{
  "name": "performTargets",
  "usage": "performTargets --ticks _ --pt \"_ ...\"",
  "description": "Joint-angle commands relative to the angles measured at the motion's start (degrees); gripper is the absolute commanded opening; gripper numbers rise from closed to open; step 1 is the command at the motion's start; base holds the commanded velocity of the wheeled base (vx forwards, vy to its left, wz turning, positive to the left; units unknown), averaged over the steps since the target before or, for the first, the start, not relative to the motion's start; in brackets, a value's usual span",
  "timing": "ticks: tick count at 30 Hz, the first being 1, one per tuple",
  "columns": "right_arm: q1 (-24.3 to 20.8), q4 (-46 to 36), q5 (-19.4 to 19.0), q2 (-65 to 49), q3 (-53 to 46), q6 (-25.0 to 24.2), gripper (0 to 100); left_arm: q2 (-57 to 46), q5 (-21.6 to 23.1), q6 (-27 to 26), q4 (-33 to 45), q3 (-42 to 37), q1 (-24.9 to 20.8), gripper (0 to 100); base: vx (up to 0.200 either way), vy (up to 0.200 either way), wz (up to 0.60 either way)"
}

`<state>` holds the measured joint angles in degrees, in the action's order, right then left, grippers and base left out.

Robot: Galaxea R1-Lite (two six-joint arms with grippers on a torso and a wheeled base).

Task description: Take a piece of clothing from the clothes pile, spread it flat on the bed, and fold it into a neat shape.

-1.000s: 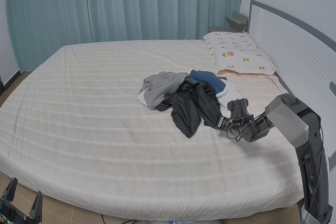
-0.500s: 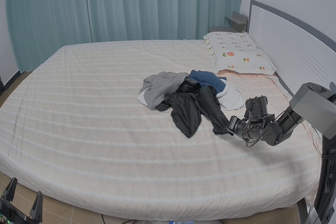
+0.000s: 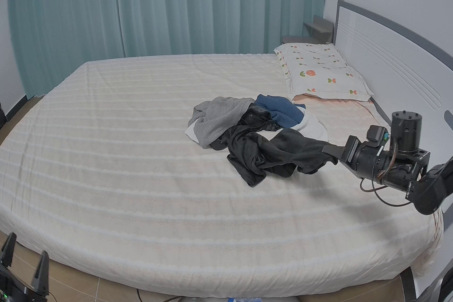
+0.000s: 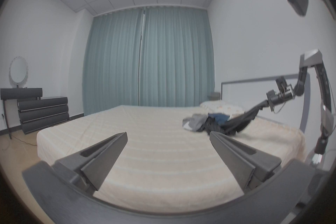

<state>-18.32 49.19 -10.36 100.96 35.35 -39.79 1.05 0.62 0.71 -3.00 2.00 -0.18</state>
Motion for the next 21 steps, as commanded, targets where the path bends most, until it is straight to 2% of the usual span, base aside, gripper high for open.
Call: performTargets --ticks 1,3,4,6,8,10,17,21 --pt "-3.12 1.08 -3.61 -14.04 -3.45 -0.02 0 17.41 2.1 5.36 -6.67 17.69 0.09 100 0.0 0.0 0.0" --pt "-3.91 1.35 -3.61 -14.65 -3.36 -0.02 0 21.1 5.79 -0.71 -6.14 17.34 -0.87 100 0.0 0.0 0.0" --pt "-3.91 1.35 -3.61 -14.65 -3.36 -0.02 0 21.1 5.79 -0.71 -6.14 17.34 -0.87 100 0.0 0.0 0.0" --pt "-3.91 1.79 -3.61 -14.74 -2.31 -0.02 0 29.63 8.87 -1.5 -6.67 16.63 -1.66 100 0.0 0.0 0.0" --pt "-3.65 1.88 -3.26 -16.24 -0.2 -0.02 0 36.83 9.31 -2.2 -8.25 17.34 -2.01 100 0.0 0.0 0.0" --pt "-3.56 1.7 -3.35 -17.2 0.42 -0.11 0 39.03 9.31 -2.2 -9.31 17.51 -2.54 100 0.0 0.0 0.0" --pt "-4.35 0.91 -3.7 -21.07 0.51 -0.99 0 66.89 8.61 -1.41 -25.48 16.99 -12.47 100 0.0 0.0 0.0" --pt "-5.14 0.91 -3.52 -20.45 -0.46 -0.9 0 74.27 8.08 0.87 -30.05 17.34 -16.69 100 0.0 0.0 0.0"
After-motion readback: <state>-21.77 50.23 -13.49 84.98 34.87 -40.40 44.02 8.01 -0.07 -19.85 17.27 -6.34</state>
